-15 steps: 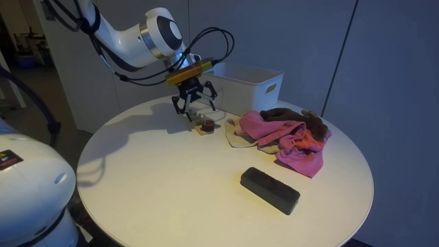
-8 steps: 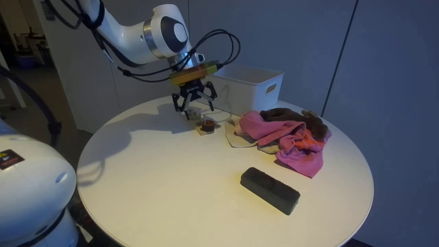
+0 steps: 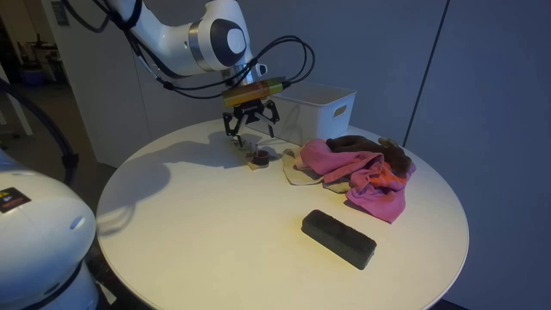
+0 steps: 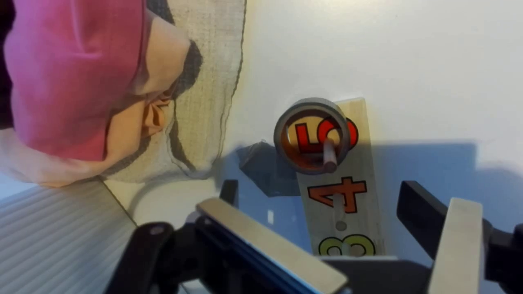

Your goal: Move the rings to the fifth stick, then move them up the line

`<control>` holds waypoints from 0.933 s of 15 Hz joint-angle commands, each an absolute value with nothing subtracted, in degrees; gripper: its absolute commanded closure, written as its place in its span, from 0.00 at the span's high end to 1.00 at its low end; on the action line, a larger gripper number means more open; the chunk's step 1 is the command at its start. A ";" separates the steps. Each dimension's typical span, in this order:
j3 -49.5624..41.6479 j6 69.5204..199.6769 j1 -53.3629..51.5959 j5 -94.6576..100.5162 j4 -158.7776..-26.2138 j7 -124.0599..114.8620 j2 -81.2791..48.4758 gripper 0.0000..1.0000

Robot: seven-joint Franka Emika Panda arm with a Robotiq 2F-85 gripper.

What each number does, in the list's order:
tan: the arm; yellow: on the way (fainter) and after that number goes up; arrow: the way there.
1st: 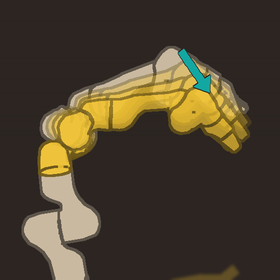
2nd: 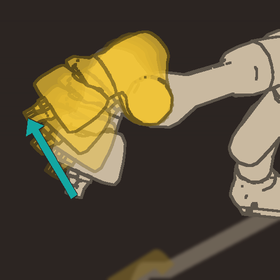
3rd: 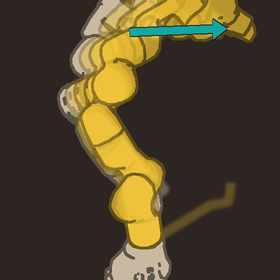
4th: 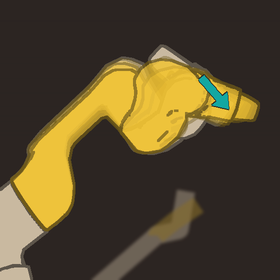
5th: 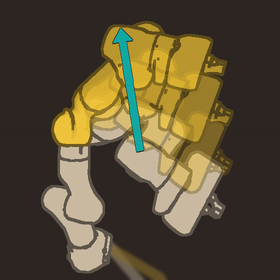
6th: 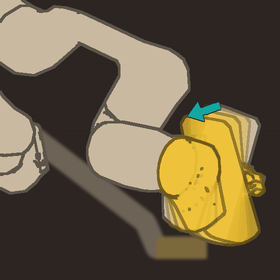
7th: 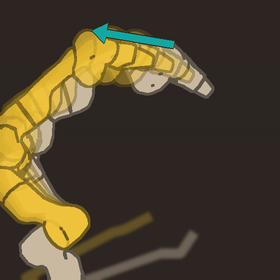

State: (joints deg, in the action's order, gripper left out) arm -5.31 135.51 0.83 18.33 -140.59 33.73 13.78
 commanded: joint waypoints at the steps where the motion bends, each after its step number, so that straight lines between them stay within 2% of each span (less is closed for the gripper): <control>1: -5.20 135.40 0.92 18.26 -140.53 33.76 13.79 1.00; 14: -9.90 138.17 0.60 7.09 -139.44 49.14 11.31 1.00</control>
